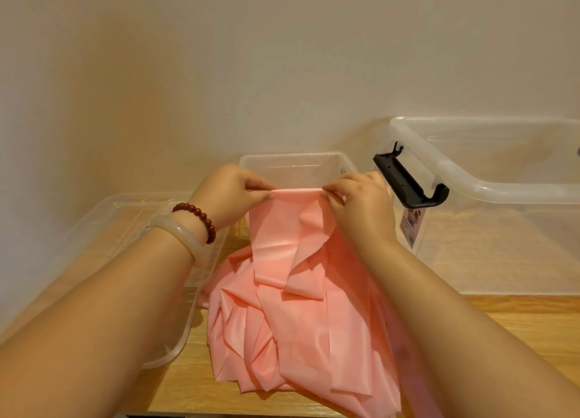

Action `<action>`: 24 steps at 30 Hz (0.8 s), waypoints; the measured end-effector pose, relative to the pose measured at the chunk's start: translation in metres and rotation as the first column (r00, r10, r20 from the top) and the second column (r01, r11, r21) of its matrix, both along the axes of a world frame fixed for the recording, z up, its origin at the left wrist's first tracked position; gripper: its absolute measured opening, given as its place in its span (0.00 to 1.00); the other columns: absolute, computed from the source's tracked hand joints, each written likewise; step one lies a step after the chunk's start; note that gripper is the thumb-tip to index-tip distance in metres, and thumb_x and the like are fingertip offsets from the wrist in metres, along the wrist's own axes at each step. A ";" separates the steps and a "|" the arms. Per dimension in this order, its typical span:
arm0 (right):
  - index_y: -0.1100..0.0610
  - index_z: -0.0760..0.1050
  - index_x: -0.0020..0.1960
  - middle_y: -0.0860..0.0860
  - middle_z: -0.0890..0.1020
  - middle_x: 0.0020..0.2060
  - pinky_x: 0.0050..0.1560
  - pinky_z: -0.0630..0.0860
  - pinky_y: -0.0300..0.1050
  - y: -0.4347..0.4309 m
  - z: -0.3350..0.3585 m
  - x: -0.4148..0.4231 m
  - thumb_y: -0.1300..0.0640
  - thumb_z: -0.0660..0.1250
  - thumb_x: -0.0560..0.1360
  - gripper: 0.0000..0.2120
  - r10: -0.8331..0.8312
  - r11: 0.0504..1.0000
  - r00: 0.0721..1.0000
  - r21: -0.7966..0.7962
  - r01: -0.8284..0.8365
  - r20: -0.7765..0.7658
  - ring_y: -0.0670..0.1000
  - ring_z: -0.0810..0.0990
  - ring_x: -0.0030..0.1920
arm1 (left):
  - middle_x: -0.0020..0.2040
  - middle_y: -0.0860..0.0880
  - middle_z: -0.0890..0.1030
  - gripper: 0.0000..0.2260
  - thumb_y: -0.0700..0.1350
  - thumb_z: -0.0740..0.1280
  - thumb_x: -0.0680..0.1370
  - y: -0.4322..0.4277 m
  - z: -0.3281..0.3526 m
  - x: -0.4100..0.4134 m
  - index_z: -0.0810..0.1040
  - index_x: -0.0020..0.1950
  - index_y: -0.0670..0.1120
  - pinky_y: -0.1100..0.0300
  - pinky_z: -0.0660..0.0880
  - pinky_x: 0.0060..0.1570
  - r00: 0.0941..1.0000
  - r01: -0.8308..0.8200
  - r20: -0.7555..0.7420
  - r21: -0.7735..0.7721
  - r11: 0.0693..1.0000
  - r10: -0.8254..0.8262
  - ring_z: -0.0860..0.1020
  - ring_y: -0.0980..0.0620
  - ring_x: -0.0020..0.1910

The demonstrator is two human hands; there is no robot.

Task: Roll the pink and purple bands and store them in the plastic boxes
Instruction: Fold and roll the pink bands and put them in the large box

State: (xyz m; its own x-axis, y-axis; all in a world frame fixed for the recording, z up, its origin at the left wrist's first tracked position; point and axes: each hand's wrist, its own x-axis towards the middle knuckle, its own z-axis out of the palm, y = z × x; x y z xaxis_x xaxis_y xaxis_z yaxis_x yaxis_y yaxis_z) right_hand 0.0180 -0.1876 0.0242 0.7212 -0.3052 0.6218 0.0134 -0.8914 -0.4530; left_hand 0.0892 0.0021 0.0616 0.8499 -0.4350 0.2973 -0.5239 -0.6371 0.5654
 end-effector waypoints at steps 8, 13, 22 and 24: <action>0.58 0.81 0.51 0.51 0.74 0.51 0.47 0.68 0.37 0.009 0.040 0.018 0.58 0.64 0.80 0.08 -0.005 0.932 0.997 0.363 -0.024 0.078 0.47 0.73 0.45 | 0.43 0.52 0.81 0.09 0.46 0.65 0.79 -0.017 0.015 0.008 0.85 0.52 0.49 0.58 0.73 0.43 0.946 -0.114 0.285 -0.164 0.980 0.158 0.77 0.52 0.44; 0.56 0.69 0.71 0.53 0.70 0.67 0.49 0.65 0.39 0.009 0.046 0.030 0.51 0.62 0.81 0.21 0.052 0.980 0.982 0.197 -0.015 -0.183 0.53 0.74 0.61 | 0.50 0.45 0.83 0.12 0.45 0.61 0.81 -0.033 0.020 0.016 0.82 0.57 0.46 0.54 0.78 0.48 0.975 -0.148 0.177 0.088 0.985 0.130 0.80 0.46 0.50; 0.56 0.76 0.51 0.52 0.76 0.52 0.57 0.64 0.51 0.027 0.007 0.013 0.31 0.64 0.72 0.27 -0.179 0.981 0.975 -0.101 0.167 -0.129 0.56 0.72 0.56 | 0.65 0.51 0.78 0.17 0.52 0.61 0.81 -0.022 -0.002 0.004 0.74 0.69 0.51 0.60 0.68 0.60 0.996 -0.055 0.078 0.180 0.982 0.042 0.74 0.52 0.64; 0.56 0.78 0.50 0.52 0.76 0.51 0.59 0.62 0.50 0.030 0.002 0.013 0.39 0.69 0.73 0.20 -0.118 0.991 0.988 -0.076 0.111 -0.097 0.57 0.72 0.56 | 0.60 0.52 0.81 0.14 0.52 0.63 0.80 -0.019 -0.009 0.001 0.80 0.61 0.50 0.61 0.70 0.56 0.996 -0.049 0.084 0.105 0.993 0.040 0.77 0.54 0.59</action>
